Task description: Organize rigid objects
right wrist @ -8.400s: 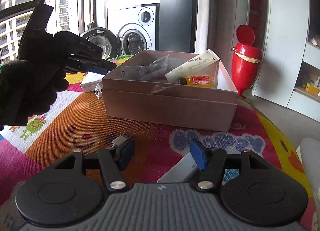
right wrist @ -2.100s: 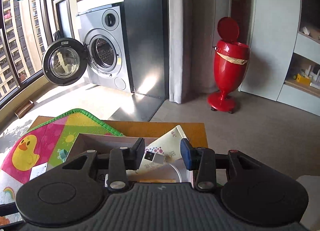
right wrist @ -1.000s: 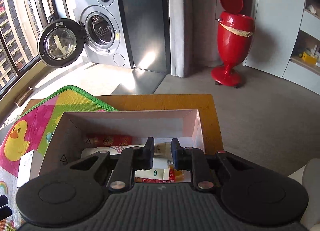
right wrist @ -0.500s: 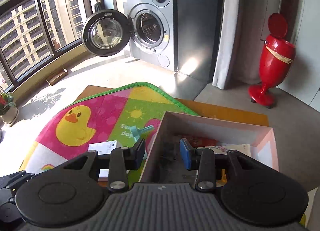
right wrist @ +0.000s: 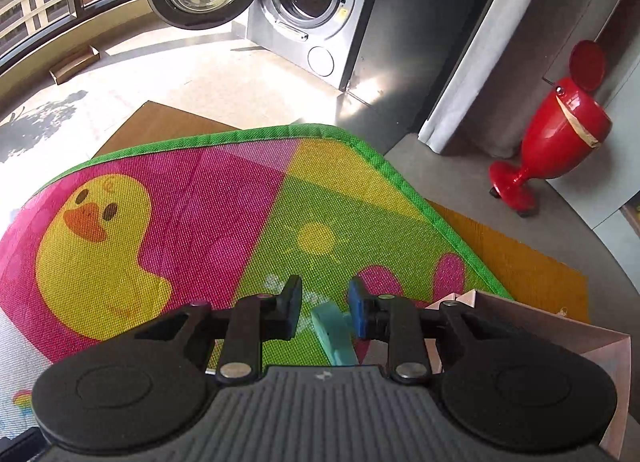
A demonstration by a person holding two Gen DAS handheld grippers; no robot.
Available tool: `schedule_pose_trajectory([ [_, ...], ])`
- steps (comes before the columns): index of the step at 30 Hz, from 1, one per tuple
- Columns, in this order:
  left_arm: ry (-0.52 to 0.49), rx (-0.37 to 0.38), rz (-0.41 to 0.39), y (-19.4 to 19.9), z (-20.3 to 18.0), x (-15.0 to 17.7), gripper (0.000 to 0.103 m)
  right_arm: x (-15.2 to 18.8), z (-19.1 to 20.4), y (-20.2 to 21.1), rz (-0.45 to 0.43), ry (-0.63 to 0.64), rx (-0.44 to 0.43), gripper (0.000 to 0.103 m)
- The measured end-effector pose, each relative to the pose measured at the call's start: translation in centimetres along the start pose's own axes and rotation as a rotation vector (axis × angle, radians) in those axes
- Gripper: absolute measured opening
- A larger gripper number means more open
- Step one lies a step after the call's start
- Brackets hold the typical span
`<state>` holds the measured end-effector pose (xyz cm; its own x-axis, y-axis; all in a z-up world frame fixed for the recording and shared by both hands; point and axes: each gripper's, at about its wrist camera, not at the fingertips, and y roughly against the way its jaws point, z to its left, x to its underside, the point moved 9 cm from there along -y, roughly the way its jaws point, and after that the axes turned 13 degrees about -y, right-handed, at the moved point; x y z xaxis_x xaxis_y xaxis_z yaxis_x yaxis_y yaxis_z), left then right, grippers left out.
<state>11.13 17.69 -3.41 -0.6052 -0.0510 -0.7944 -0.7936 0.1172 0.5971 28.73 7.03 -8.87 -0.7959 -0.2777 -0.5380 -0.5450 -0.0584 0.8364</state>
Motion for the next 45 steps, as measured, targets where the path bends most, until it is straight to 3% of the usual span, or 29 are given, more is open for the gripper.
schedule_pose_trajectory([
  [2,0.022,-0.001,-0.012,0.5,0.6,0.0,0.043,1.4,0.6,1.0,0.011,0.025,-0.028,0.023],
  [9,0.058,0.0,-0.014,1.2,1.1,0.1,0.043,9.4,2.4,5.3,0.177,0.012,-0.292,0.015],
  [15,0.02,0.039,0.008,1.5,-0.7,0.5,0.043,16.9,2.7,10.4,0.098,0.148,-0.384,0.015],
  [20,-0.068,0.065,0.017,2.1,-3.1,1.0,0.043,21.8,0.3,13.5,-0.018,0.246,-0.334,0.021],
  [23,-0.109,0.088,0.007,3.0,-4.6,1.0,0.043,23.5,-2.4,14.6,-0.064,0.202,-0.311,0.028],
  [27,-0.174,0.088,-0.007,3.9,-6.7,0.7,0.043,24.8,-6.2,15.1,-0.127,0.098,-0.244,0.048],
  [31,-0.24,0.015,0.014,4.6,-7.2,1.6,0.043,25.8,-9.1,16.0,-0.188,0.029,-0.241,0.049],
  [34,-0.219,-0.06,0.041,4.9,-6.1,2.4,0.043,26.1,-11.3,16.7,-0.245,-0.029,-0.217,0.055],
  [38,-0.16,-0.055,0.059,4.1,-6.1,2.6,0.043,25.8,-14.0,16.1,-0.292,-0.14,-0.164,0.056],
  [43,-0.282,-0.052,0.054,2.4,-9.4,3.2,0.05,26.7,-16.1,14.0,-0.261,-0.26,-0.148,0.057],
  [45,-0.3,-0.026,0.041,2.0,-10.4,3.2,0.052,27.0,-16.2,14.1,-0.294,-0.277,-0.165,0.061],
])
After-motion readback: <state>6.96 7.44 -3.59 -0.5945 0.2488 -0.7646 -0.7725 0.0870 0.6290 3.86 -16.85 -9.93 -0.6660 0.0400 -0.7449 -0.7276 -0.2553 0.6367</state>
